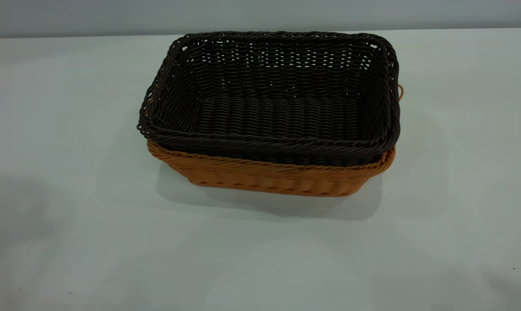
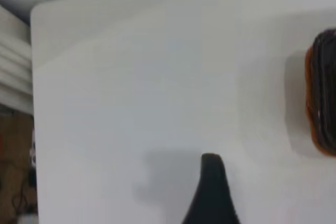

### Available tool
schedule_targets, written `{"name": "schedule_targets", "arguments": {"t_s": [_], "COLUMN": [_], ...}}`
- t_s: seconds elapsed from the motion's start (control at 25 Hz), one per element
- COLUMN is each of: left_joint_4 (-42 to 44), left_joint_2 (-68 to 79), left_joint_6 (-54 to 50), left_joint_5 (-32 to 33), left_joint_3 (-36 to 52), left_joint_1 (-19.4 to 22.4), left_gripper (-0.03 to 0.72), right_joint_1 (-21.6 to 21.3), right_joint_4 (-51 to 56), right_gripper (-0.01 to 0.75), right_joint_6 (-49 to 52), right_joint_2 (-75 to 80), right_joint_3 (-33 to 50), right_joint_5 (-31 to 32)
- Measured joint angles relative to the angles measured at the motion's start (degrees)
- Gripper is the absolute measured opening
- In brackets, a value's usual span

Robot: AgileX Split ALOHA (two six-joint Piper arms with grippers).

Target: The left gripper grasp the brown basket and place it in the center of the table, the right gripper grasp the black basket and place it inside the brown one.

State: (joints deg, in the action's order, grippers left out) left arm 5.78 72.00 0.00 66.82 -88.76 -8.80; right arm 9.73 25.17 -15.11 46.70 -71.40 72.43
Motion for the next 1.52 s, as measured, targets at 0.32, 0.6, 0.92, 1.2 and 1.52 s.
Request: {"name": "schedule_targets", "arguments": {"t_s": [0.32,0.6,0.92,1.2,1.52], "left_joint_4": [0.00,-2.29,-2.65,-3.28,-7.10], "left_joint_2": [-12.78,-27.54,-45.41,-56.48,-64.26], "left_joint_6": [-0.75,-1.05,-0.79,0.57,3.86], "left_joint_5": [0.00,0.00,0.00,0.00,0.00], "left_joint_3": [20.24,35.26,46.42,51.51,52.40], "left_joint_1": [0.00,0.00,0.00,0.00,0.00], "left_gripper": [0.527,0.527,0.527,0.527,0.527], "right_joint_1": [0.00,0.00,0.00,0.00,0.00], "right_joint_4": [-1.96,-7.77,-12.72,-13.37,-13.02], "right_gripper": [0.553,0.553,0.553,0.553,0.553], "right_joint_6": [-0.38,-0.86,-1.01,-1.07,-1.07], "right_joint_2": [-22.45,-30.05,-37.69,-45.06,-47.61], "right_joint_3": [18.99,33.09,40.61,42.97,43.89], "right_joint_5": [0.40,-2.44,-4.60,-6.43,-7.04]}}
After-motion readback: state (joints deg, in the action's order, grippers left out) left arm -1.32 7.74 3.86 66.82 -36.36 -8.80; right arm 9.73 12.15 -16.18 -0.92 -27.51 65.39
